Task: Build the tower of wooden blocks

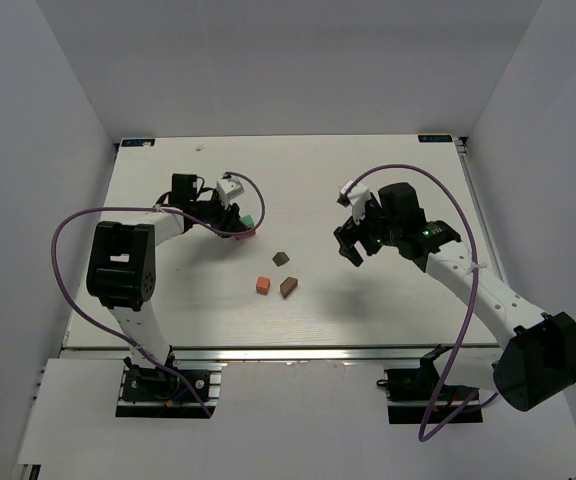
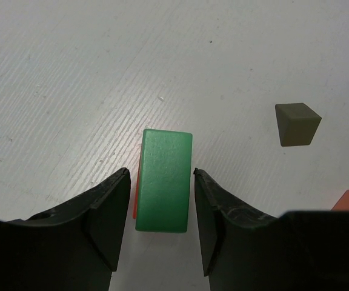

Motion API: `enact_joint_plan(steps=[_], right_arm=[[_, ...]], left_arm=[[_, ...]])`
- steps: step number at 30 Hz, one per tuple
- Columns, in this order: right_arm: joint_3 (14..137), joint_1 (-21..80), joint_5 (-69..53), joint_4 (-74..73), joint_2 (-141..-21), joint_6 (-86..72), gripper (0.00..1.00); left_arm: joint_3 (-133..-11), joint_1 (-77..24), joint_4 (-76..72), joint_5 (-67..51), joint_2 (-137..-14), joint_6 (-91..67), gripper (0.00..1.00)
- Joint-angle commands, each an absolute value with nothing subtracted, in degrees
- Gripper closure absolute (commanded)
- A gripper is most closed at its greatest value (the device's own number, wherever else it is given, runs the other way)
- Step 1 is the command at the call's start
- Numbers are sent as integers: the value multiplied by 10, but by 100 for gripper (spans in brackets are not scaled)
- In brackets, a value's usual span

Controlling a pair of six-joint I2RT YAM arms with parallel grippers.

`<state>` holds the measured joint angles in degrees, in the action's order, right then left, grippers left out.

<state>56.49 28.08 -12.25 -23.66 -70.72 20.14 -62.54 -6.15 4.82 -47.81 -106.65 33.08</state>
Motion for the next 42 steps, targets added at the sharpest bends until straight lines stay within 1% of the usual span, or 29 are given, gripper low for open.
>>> enact_joint_plan(steps=[1, 4, 8, 11, 12, 13, 15, 22, 24, 25, 26, 27, 28, 29, 30, 32, 33, 34, 36, 37, 39, 40, 42], right_arm=[[592, 278, -134, -236, -701, 209, 12], [592, 277, -135, -237, -701, 209, 12], [592, 278, -136, -237, -700, 209, 11], [592, 278, -136, -237, -694, 210, 11], [591, 278, -138, -236, -693, 210, 11], [590, 278, -139, -236, -693, 210, 11], [589, 278, -141, -236, -691, 210, 11], [576, 277, -134, -222, -681, 203, 11], [567, 278, -135, -208, -676, 188, 11], [562, 278, -134, -200, -673, 182, 11], [556, 278, -131, -185, -668, 174, 11], [545, 277, -114, -173, -666, 146, 11], [541, 278, -97, -158, -663, 108, 11], [538, 278, -97, -149, -660, 108, 11], [534, 279, -98, -140, -659, 66, 11], [517, 285, -106, -120, -652, 35, 11], [510, 305, -88, -106, -650, 28, 11], [494, 319, -69, -101, -647, 26, 11], [483, 365, -8, -98, -648, 23, 11], [468, 380, 1, -95, -649, 8, 11], [440, 428, 37, -74, -652, -14, 11], [421, 449, 48, -36, -653, -18, 11], [375, 498, 63, 5, -664, -18, 11]], left_arm=[[-643, -59, 45, -486, -1063, 323, 43], [-649, -59, 49, -491, -1059, 323, 42], [-662, -59, 65, -491, -1053, 323, 36], [-672, -59, 76, -503, -1047, 325, 29], [-673, -59, 76, -507, -1044, 324, 20], [-676, -59, 79, -513, -1042, 323, 15], [-680, -59, 85, -519, -1035, 322, 2], [-682, -59, 136, -532, -977, 317, 2], [-686, -59, 138, -515, -955, 295, 2], [-688, -59, 128, -501, -930, 243, 2], [-690, -60, 119, -484, -917, 211, 2], [-686, -60, 105, -434, -903, 133, 2], [-680, -67, 78, -358, -872, 94, 2], [-680, -67, 70, -358, -855, 70, 2], [-670, -72, 56, -276, -839, 0, 2], [-659, -73, 19, -199, -791, -90, 2], [-658, -74, 18, -166, -781, -156, 2], [-675, -73, 36, -123, -774, -177, 2], [-728, -73, 102, -78, -782, -205, 2], [-802, -73, 209, -16, -792, -232, 2], [-862, -74, 322, 43, -818, -259, 2], [-873, -73, 382, 57, -817, -263, 2], [-833, -74, 397, 90, -778, -276, 2]])
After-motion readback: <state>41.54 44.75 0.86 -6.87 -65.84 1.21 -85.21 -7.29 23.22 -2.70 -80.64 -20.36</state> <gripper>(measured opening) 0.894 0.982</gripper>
